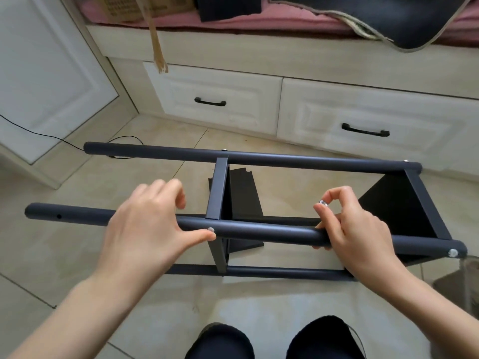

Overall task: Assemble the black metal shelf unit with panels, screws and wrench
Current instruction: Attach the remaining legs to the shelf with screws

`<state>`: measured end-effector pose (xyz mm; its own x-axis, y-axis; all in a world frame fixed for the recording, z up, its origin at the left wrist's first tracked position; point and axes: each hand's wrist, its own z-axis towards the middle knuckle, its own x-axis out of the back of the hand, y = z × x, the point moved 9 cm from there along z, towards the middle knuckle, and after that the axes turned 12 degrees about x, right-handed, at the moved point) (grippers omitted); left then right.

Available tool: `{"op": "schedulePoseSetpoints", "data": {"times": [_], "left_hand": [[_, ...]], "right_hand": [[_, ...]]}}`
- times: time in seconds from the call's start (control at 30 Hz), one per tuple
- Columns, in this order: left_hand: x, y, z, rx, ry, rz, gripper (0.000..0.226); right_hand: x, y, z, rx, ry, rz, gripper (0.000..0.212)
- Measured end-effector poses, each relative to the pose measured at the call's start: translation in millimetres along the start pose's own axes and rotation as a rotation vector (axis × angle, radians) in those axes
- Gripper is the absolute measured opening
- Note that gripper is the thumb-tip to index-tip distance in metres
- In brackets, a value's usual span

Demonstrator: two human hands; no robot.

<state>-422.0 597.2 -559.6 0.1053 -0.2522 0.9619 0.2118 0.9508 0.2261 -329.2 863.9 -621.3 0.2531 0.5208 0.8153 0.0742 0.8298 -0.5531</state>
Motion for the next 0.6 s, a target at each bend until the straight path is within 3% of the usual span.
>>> {"op": "schedulePoseSetpoints", "data": {"times": [0.13, 0.2, 0.27, 0.4, 0.53, 0.6], "left_hand": [[-30, 1, 26, -0.024, -0.419, 0.048, 0.064], [-45, 5, 27, -0.086, -0.608, 0.027, 0.042], [-54, 8, 25, -0.148, -0.705, -0.009, 0.039], [-64, 4, 10, -0.151, -0.797, -0.052, 0.044], [-70, -4, -11, -0.109, -0.766, -0.092, 0.068], [-72, -7, -20, -0.084, -0.748, -0.103, 0.067]], "right_hand": [[2, 1, 4, 0.007, 0.002, 0.011, 0.019], [3, 1, 4, 0.01, 0.001, 0.018, 0.019], [2, 1, 3, 0.012, -0.001, 0.017, 0.019], [-1, 8, 3, -0.019, -0.051, 0.006, 0.02], [-10, 15, 7, -0.062, -0.212, -0.083, 0.016], [-17, 11, 7, -0.075, -0.256, -0.053, 0.016]]}}
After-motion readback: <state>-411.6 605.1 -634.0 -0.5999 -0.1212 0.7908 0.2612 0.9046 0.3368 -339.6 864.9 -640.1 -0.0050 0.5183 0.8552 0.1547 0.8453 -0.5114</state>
